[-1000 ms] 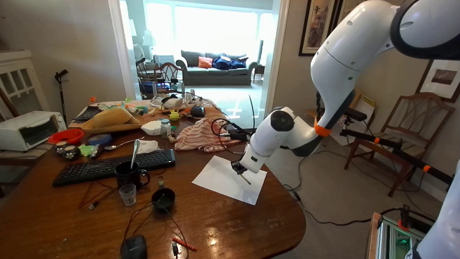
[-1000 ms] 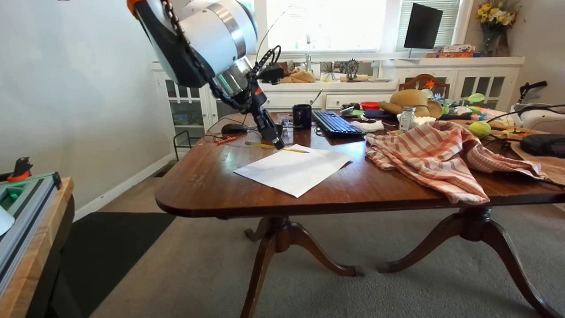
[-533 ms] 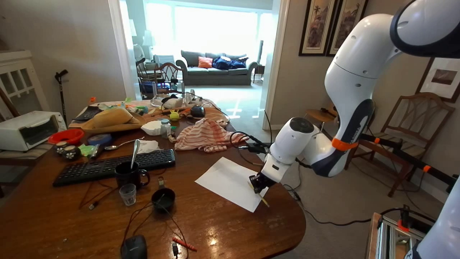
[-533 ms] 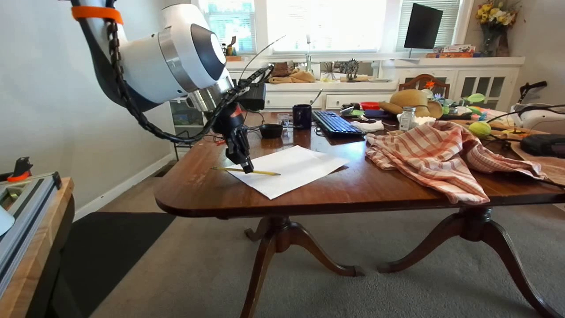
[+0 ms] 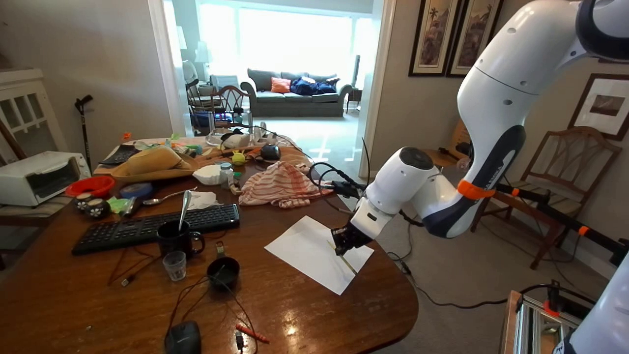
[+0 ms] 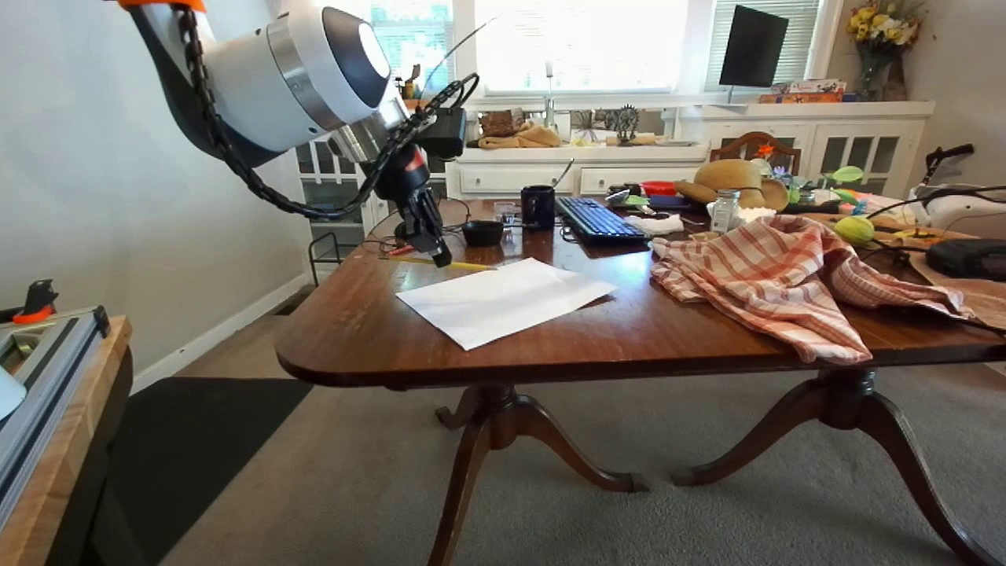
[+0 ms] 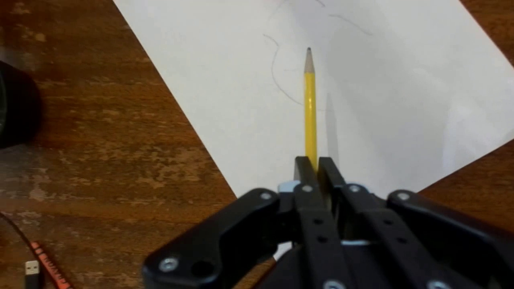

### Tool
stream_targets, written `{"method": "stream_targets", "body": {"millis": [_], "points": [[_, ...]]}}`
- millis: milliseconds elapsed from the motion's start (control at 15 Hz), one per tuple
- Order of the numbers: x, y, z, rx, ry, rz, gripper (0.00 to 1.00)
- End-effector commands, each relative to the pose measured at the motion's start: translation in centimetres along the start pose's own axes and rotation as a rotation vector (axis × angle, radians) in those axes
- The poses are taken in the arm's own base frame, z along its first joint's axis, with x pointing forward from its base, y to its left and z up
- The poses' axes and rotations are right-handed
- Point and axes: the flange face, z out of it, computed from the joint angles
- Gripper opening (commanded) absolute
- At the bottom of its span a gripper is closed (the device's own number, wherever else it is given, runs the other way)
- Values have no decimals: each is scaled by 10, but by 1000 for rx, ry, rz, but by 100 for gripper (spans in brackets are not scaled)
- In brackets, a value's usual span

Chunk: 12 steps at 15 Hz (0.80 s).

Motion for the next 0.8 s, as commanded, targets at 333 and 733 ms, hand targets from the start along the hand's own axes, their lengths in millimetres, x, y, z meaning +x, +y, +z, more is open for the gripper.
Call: {"method": "stream_targets", "body": {"millis": [333,733], "points": [[25,-2,-9,-241,140,215,2],[11,-21,-50,-404,257,396,2]]}}
